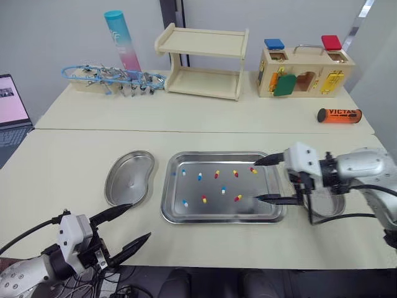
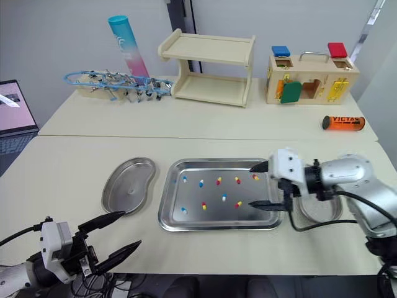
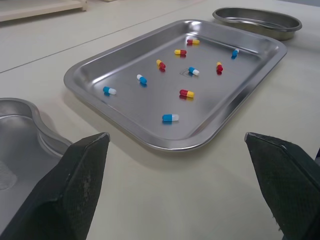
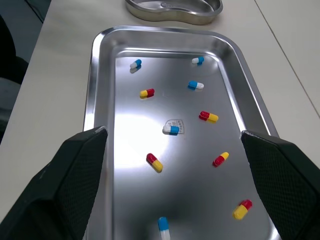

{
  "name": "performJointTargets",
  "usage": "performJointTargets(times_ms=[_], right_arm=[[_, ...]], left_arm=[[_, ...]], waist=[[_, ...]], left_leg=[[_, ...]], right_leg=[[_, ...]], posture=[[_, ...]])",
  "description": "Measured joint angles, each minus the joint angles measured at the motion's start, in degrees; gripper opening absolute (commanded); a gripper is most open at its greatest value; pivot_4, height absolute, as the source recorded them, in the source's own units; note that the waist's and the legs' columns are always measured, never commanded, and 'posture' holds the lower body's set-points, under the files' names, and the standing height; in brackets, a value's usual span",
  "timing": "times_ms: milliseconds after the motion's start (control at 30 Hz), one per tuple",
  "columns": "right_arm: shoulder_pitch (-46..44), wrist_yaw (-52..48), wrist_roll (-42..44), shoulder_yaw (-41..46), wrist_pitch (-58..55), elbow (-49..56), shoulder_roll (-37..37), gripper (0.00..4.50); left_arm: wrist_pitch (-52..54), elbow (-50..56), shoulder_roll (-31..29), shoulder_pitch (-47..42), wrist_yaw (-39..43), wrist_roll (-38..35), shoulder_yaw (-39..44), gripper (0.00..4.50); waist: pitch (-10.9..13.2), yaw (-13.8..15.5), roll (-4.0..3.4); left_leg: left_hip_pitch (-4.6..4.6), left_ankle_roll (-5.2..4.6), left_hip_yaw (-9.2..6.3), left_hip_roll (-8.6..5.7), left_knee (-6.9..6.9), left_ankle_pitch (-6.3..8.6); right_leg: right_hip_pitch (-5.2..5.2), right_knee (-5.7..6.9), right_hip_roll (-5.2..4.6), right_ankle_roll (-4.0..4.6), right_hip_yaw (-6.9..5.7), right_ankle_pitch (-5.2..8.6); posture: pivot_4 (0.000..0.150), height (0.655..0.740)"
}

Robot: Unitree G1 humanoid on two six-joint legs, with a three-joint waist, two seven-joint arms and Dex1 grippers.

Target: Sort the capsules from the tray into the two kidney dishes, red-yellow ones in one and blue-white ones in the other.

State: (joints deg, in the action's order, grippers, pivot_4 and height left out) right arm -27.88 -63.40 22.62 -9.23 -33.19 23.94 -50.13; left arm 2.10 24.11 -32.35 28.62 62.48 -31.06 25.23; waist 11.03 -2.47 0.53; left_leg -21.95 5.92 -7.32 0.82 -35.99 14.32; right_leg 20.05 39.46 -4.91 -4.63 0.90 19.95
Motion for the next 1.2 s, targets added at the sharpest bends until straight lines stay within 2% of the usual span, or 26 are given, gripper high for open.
performJointTargets(times_ms=[133,167,233,367,767,1200], right_arm=[[-1.84,3.24,-1.44,-6.09,-4.48,2.34,4.51,4.49],[-2.44,4.51,-2.40,-7.66,-5.41,2.33,6.32,4.32],[-3.53,7.33,-4.31,-11.11,-6.88,2.25,10.54,3.95],[-5.46,11.06,-7.16,-16.61,-9.27,2.09,16.05,2.54],[-9.30,15.62,-13.07,-25.36,-13.56,-5.27,25.57,2.54],[-10.34,17.21,-19.33,-29.31,-8.37,-16.54,32.89,2.54]], left_arm=[[-0.02,0.73,0.05,0.30,-1.17,-0.08,-0.41,4.50],[-0.05,0.95,0.05,0.74,-1.18,-0.09,-0.50,4.50],[-0.07,1.14,0.06,1.10,-1.14,-0.09,-1.01,4.50],[-0.13,1.34,0.02,1.20,-1.14,-0.09,-1.29,4.50],[-0.22,1.34,-0.09,0.93,-1.68,0.09,-2.57,4.50],[-0.22,2.31,-1.45,0.71,-1.69,0.07,-3.38,4.50]], waist=[[-0.03,0.39,0.05],[-0.06,0.48,0.10],[-0.08,0.33,0.13],[-0.10,0.35,0.17],[-0.16,0.42,0.26],[-0.16,-0.01,0.27]], left_leg=[[-0.03,0.00,-0.08,0.00,0.01,0.00],[-0.03,0.00,-0.09,0.00,0.01,0.00],[0.00,0.00,-0.11,0.01,0.02,0.00],[-0.03,0.00,-0.15,0.00,0.02,0.00],[-0.01,-0.01,-0.22,0.00,0.04,0.01],[-0.01,-0.01,-0.24,0.01,0.05,0.01]], right_leg=[[0.00,-0.04,0.01,0.00,-0.06,0.00],[0.00,-0.04,0.01,0.00,-0.07,0.00],[0.02,0.00,0.04,0.01,-0.06,0.00],[0.03,-0.01,0.05,0.01,-0.07,-0.01],[0.06,0.00,0.08,0.02,-0.08,-0.01],[0.11,0.03,0.10,0.03,-0.07,-0.01]], posture=[[0.150,0.7400],[0.150,0.7400],[0.150,0.7400],[0.150,0.7400],[0.150,0.7400],[0.150,0.7400]])
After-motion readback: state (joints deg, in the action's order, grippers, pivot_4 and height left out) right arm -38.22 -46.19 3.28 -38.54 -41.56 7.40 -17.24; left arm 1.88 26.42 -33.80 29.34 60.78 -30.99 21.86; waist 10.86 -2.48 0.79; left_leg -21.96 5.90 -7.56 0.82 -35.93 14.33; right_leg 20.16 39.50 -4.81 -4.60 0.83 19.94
